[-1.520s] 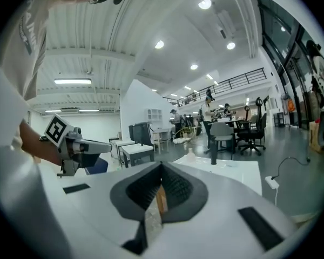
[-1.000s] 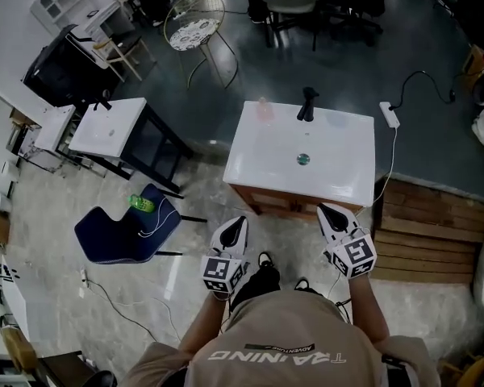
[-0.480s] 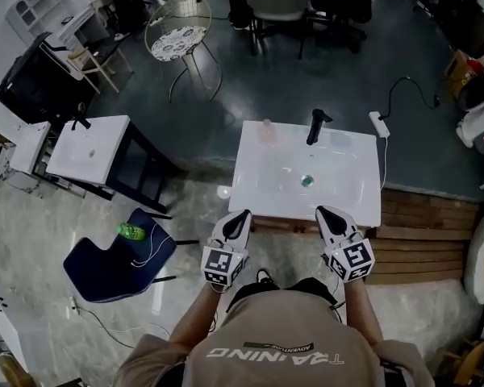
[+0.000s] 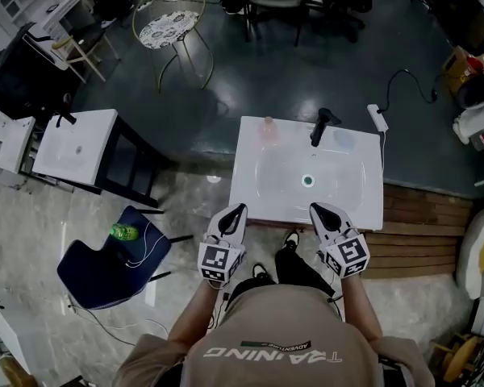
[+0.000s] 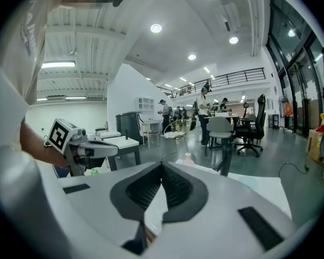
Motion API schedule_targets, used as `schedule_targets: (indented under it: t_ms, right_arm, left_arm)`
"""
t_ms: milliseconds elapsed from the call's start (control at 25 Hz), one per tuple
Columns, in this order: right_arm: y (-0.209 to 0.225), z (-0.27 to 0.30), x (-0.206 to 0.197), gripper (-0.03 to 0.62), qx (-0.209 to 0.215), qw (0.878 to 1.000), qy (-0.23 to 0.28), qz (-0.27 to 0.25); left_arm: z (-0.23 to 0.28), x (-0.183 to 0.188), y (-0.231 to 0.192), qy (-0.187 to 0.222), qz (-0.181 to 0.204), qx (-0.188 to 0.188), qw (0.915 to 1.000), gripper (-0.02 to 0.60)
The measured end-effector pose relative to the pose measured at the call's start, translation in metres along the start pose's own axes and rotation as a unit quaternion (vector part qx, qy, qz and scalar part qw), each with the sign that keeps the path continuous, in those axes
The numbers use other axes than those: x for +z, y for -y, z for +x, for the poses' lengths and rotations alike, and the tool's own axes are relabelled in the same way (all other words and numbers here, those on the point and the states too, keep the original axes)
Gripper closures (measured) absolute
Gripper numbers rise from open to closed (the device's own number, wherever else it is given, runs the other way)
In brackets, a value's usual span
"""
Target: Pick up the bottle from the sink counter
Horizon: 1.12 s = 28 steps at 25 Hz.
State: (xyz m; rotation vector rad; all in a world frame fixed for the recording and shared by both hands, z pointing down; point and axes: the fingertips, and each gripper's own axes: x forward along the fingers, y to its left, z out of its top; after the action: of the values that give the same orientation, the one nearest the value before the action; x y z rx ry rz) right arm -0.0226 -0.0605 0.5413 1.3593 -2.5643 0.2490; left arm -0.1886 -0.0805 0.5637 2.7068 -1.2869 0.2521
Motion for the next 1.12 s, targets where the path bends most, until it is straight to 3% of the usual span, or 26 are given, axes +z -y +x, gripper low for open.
schedule_targets:
  t_ms: [320, 440, 680, 840, 1000, 1120]
  right_arm:
    - [0.027, 0.055, 0.004, 0.586, 0.05, 0.998, 0.01, -0.026]
    - [0.06, 0.066, 0.013, 0.586, 0.054, 0.998, 0.027, -0.011]
    - [0.095, 0.089, 0.017, 0.586, 0.084, 0.995, 0.021, -0.039]
    - [0.113, 0.104, 0.021, 0.586, 0.103, 0.994, 0.033, -0.019]
    - [0.119, 0.114, 0.023, 0.586, 0.114, 0.993, 0.035, -0.005]
    - [0.126, 0.123, 0.025, 0.586, 0.114, 0.993, 0.038, 0.006]
  left_arm:
    - [0.03, 0.009, -0.027, -0.018, -0.007, 0.044, 0.9988, 0.574]
    - [0.062, 0.027, -0.025, -0.022, 0.019, 0.047, 0.9985, 0.574]
    - [0.125, 0.052, -0.002, -0.016, 0.073, 0.042, 0.9963, 0.574]
    - [0.156, 0.054, -0.003, -0.021, 0.041, 0.054, 0.9975, 0.574]
    - [0.176, 0.044, -0.013, -0.038, 0.062, 0.054, 0.9959, 0.574]
    - [0.195, 0.042, -0.027, -0.021, 0.041, 0.052, 0.9976, 0.574]
